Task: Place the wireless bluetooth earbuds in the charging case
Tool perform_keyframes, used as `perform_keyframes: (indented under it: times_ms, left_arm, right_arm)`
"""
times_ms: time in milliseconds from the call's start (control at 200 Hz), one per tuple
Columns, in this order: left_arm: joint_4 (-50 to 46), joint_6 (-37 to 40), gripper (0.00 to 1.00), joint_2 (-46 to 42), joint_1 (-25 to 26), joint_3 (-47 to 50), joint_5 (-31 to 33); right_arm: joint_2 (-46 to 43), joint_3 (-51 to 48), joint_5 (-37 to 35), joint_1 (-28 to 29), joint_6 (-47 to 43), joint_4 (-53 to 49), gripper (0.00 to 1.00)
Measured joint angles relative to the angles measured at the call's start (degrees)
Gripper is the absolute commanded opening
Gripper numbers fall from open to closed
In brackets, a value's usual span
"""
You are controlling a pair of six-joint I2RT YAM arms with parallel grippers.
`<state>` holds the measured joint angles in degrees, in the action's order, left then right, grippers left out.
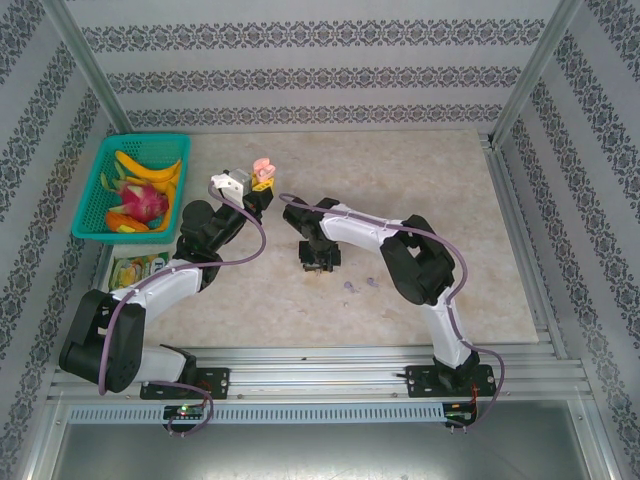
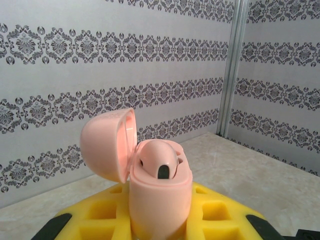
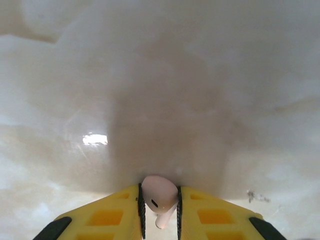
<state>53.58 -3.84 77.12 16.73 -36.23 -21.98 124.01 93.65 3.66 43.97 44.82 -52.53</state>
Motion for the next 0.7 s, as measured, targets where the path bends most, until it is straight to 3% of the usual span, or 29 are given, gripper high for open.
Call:
perform_keyframes:
  times_ms: [365,699]
  left_arm:
    - [0.0,-0.1,0.00,0.0,0.0,0.0,0.0]
    - [-0.1,-0.1,0.00,-0.3,0.0,0.0,0.0]
  right_arm:
    - [2.1,3.5,-6.1,0.2,-17.7,-5.4,0.27]
    - [2.6,4.1,-6.3,0.0,-19.3,-6.2,0.42]
